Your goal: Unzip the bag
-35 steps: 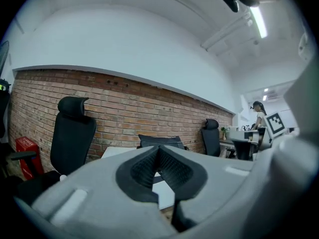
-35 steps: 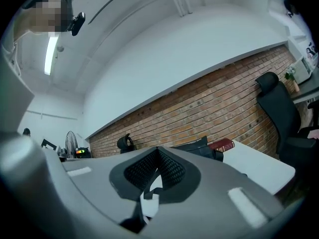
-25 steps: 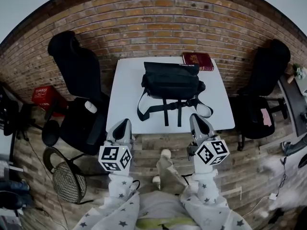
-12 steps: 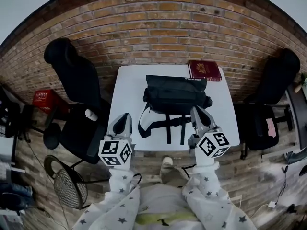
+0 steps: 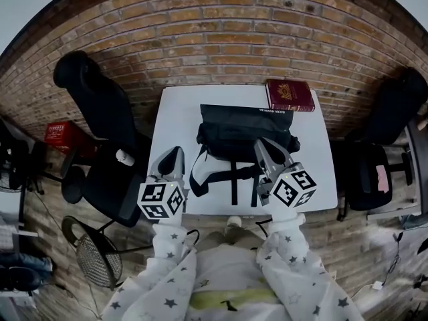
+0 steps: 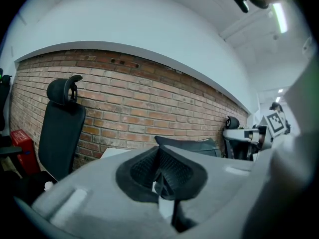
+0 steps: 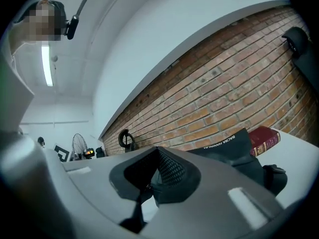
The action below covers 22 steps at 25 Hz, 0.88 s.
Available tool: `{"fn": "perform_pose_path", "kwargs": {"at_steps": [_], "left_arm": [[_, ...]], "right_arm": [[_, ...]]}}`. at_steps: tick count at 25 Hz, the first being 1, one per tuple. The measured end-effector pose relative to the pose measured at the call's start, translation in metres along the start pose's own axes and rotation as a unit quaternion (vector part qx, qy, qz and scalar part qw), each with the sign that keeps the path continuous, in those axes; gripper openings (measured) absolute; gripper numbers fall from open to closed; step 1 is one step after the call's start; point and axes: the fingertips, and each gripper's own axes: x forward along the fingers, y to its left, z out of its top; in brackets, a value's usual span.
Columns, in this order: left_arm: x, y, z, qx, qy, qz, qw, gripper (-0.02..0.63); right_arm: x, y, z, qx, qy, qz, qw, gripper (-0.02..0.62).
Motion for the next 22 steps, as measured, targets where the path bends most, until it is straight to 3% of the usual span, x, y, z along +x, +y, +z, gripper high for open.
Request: {"fn": "perform_pose_path", "kwargs": {"at_steps": [11,22], "left_arm": [[0.043,0.011,-0.009,-0.003,0.031,-0.029,0.9991,-0.002],[0.090,0.021,-0.020,-0.006,0.069,-0.096,0.9930,0.041]], "right_arm": [[0.044,0.014,-0.056,0.011,0.094,0.046,0.994,0.032],[0.079,0.030,-0.111,0.045,0.161,0.036,0.985,0.111]]}}
